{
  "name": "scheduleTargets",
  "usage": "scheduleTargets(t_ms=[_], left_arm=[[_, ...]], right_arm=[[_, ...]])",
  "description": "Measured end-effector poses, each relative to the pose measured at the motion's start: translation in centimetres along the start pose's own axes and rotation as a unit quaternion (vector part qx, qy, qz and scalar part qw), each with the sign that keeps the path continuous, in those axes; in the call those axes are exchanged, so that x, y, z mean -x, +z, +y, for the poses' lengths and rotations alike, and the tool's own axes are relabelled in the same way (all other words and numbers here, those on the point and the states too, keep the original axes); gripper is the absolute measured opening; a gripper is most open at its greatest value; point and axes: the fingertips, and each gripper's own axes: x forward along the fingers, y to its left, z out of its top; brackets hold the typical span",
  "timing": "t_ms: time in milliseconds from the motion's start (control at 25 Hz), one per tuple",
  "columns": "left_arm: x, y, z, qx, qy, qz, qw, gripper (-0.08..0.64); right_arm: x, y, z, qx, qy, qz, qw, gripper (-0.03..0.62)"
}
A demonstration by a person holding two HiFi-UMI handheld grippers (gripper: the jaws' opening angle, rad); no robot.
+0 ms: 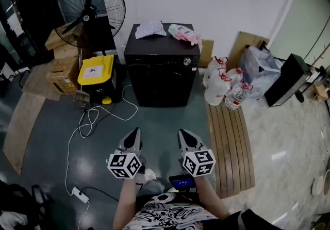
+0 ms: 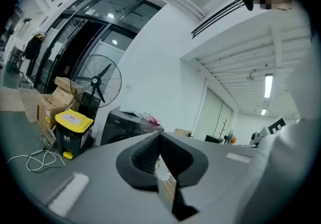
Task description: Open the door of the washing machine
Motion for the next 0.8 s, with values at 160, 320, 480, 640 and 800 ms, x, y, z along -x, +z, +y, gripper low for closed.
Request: scheduleTargets(t_ms=[160, 320, 480, 640, 800], left_arm=[[1.5, 0.2, 0.0, 0.005, 0.004, -0.003, 1.0000, 0.002], [1.7, 0.0, 0.1, 0.003, 0.006, -0.002, 1.0000, 0.002], [1.0, -0.3, 0.4, -0.006, 0.015, 0.000, 0.9999, 0.002], [-0.9, -0.7, 1.9, -0.027, 0.025, 0.013, 0.9992, 0.002], [-4.3, -0.9, 5.1, -0.046, 0.032, 0.016, 0.9983, 0.052]], right_arm=[[0.7, -0.2, 1.0, -0.002, 0.010, 0.005, 1.000, 0.002], [1.0, -0.3, 1.5, 0.010, 0.016, 0.006, 1.000, 0.002], [0.8, -0.4, 1.5, -0.050, 0.057, -0.004, 0.997, 0.003], [-0.7, -0.4, 0.7, -0.084, 0.072, -0.011, 0.994, 0.004], [-4.9, -0.7, -1.0, -0.051, 0.051, 0.004, 0.997, 0.130]])
